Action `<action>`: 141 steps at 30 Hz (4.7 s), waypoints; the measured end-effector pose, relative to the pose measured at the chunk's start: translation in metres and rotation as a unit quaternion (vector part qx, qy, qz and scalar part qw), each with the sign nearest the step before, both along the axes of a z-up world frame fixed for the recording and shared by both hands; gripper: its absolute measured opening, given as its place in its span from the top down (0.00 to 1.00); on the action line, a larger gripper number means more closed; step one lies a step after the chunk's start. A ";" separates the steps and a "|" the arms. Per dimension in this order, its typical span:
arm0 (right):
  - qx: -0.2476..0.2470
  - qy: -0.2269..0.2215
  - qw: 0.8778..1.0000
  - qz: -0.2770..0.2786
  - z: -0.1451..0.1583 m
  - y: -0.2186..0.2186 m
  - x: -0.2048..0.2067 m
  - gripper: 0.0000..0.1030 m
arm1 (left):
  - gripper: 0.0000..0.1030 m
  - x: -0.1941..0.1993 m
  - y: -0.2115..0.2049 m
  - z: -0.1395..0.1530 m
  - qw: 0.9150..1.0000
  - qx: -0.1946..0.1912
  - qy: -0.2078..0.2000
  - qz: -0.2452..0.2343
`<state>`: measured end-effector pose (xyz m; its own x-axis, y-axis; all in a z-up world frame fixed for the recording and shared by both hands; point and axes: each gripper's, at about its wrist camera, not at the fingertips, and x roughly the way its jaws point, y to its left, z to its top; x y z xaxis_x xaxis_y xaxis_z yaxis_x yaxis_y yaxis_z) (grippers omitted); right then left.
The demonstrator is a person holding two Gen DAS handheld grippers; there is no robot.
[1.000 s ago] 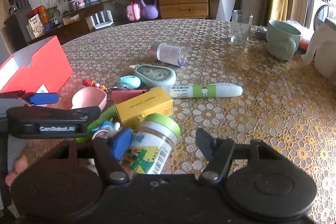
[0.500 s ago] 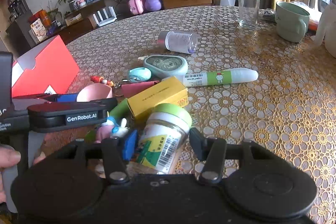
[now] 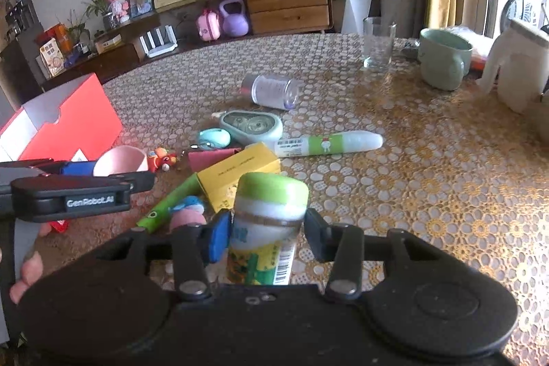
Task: Organize rigid objects
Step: 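Grasp the pink heart bowl with the left tool while the right tool grasps the green-lidded jar, then carry the bowl and jar into the red box and open both tools, then withdraw both tools from the box back over the table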
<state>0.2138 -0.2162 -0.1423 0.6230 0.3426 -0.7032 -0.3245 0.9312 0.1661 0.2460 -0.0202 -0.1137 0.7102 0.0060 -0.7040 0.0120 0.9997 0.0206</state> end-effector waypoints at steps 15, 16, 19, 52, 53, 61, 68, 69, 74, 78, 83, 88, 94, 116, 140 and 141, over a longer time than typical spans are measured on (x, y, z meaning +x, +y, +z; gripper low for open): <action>-0.008 -0.028 0.999 0.024 0.053 0.021 -0.039 0.57 | 0.31 -0.049 0.012 0.059 0.999 -0.016 -0.021 -0.020; -0.007 -0.028 0.999 0.027 0.057 0.024 -0.041 0.57 | 0.31 -0.053 0.014 0.064 0.999 -0.018 -0.022 -0.020; -0.001 -0.031 0.999 0.038 0.071 0.035 -0.046 0.57 | 0.31 -0.059 0.022 0.076 0.999 -0.025 -0.022 -0.020; -0.006 -0.050 0.977 0.206 0.111 0.270 -0.027 0.57 | 0.31 -0.050 0.234 0.107 0.995 0.006 -0.001 0.101; -0.009 -0.046 0.977 0.210 0.107 0.278 -0.024 0.57 | 0.31 -0.048 0.240 0.103 0.995 0.009 0.003 0.101; -0.044 0.000 0.974 0.224 0.068 0.321 -0.009 0.57 | 0.31 -0.020 0.272 0.070 0.993 0.017 0.042 0.109; -0.077 0.025 0.970 0.231 0.036 0.345 -0.004 0.57 | 0.31 -0.004 0.274 0.041 0.992 0.037 0.083 0.088; -0.078 0.028 0.969 0.233 0.033 0.347 -0.005 0.57 | 0.31 -0.002 0.274 0.039 0.992 0.036 0.088 0.084; -0.098 0.050 0.966 0.236 0.021 0.357 0.001 0.57 | 0.31 0.008 0.274 0.026 0.988 0.035 0.127 0.076; -0.101 0.048 0.966 0.234 0.018 0.359 0.000 0.57 | 0.31 0.011 0.281 0.020 0.985 0.016 0.154 0.079; -0.098 0.054 0.966 0.231 0.017 0.360 0.008 0.57 | 0.31 0.019 0.290 0.011 0.973 -0.012 0.212 0.093; -0.086 0.056 0.969 0.225 0.020 0.354 0.010 0.50 | 0.31 0.019 0.292 0.009 0.969 -0.024 0.222 0.104; -0.082 0.041 0.969 0.231 0.029 0.347 0.005 0.49 | 0.31 0.010 0.295 0.007 0.968 -0.048 0.215 0.116; -0.003 0.004 0.973 0.232 0.097 0.281 -0.034 0.39 | 0.31 -0.049 0.251 0.079 0.987 -0.022 0.087 0.131; 0.073 -0.003 0.979 0.190 0.115 0.173 -0.074 0.09 | 0.22 -0.111 0.160 0.116 0.996 -0.026 0.015 0.084; 0.073 -0.005 0.980 0.184 0.114 0.165 -0.075 0.08 | 0.22 -0.112 0.154 0.115 0.996 -0.026 0.014 0.081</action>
